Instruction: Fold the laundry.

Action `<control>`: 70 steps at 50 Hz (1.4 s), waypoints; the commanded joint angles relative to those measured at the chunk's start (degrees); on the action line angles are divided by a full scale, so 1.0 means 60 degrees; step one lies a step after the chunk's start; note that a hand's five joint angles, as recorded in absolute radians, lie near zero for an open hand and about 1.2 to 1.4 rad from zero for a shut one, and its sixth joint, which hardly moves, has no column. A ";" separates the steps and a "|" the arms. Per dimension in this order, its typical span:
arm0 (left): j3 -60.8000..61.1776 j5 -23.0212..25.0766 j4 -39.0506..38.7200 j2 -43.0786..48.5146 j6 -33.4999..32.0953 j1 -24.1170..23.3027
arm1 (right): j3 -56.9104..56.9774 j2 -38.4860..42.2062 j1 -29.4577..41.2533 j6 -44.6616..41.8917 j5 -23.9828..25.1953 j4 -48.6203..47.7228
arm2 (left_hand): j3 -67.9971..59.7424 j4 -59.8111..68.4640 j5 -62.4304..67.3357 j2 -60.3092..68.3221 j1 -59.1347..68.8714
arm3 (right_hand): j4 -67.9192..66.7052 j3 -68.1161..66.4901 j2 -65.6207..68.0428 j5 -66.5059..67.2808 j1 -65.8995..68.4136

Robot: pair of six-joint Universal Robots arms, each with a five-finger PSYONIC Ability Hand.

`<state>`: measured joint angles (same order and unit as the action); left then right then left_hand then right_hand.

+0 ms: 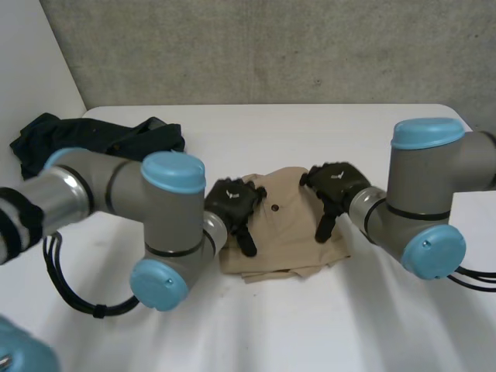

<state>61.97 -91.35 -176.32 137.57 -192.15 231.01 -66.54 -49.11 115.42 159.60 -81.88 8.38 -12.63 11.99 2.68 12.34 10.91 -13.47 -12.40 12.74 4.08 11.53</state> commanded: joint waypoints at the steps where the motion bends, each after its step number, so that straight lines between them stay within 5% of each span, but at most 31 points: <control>1: 0.0453 0.0458 -0.0042 -0.2125 0.0034 0.0053 | -0.1708 -0.1978 -0.0498 0.1975 -0.0224 -0.1731 | 0.0290 -0.0184 -0.0299 -0.0242 -0.0004 | 0.0578 0.0400 -0.0456 -0.0681 -0.0255; 11: 0.1493 0.2623 0.0498 -0.4806 0.0195 0.0756 | -0.4113 -0.3681 -0.1218 0.3590 -0.0665 -0.2129 | 0.0234 -0.0128 -0.0243 -0.0186 0.0052 | 0.0578 0.0400 -0.0456 -0.0681 -0.0255; 18: 0.1523 0.3711 0.1744 -0.5072 0.0224 0.1152 | -0.5476 -0.3696 -0.1218 0.3927 -0.0562 -0.2261 | 0.0206 -0.0100 -0.0215 -0.0158 0.0081 | 0.0578 0.0400 -0.0456 -0.0681 -0.0255; 47: 0.1567 0.3785 0.1804 -0.5043 0.0751 0.1240 | -0.4306 -0.0957 -0.0442 0.5172 0.0024 -0.3829 | 0.0150 -0.0044 -0.0159 -0.0101 0.0137 | -0.0584 -0.0762 0.0706 0.0481 0.0906; 51: 0.1567 0.3785 0.1804 -0.5014 0.0766 0.1225 | -0.3998 -0.0722 -0.0442 0.5348 0.0024 -0.3829 | 0.0150 -0.0044 -0.0159 -0.0101 0.0137 | -0.3518 -0.3696 0.3640 0.3416 0.3841; 56: 0.1567 0.3785 0.1790 -0.4984 0.0766 0.1225 | -0.3574 -0.0503 -0.0457 0.5626 0.0024 -0.3974 | 0.0150 -0.0044 -0.0159 -0.0101 0.0137 | -1.1076 -1.1254 1.1198 1.0973 1.1399; 70: 0.1567 0.3785 0.1716 -0.4969 0.0912 0.1225 | -0.0748 0.0449 -0.1041 0.5612 -0.0035 -0.3814 | 0.0121 -0.0016 -0.0131 -0.0073 0.0165 | -1.1089 -1.1266 1.1211 1.0986 1.1411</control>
<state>71.39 -68.64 -165.90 107.81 -187.39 238.37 -79.72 -48.78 112.15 193.49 -81.96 -15.03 -12.63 12.00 2.68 12.34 10.91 -67.98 -63.36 66.68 50.73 50.64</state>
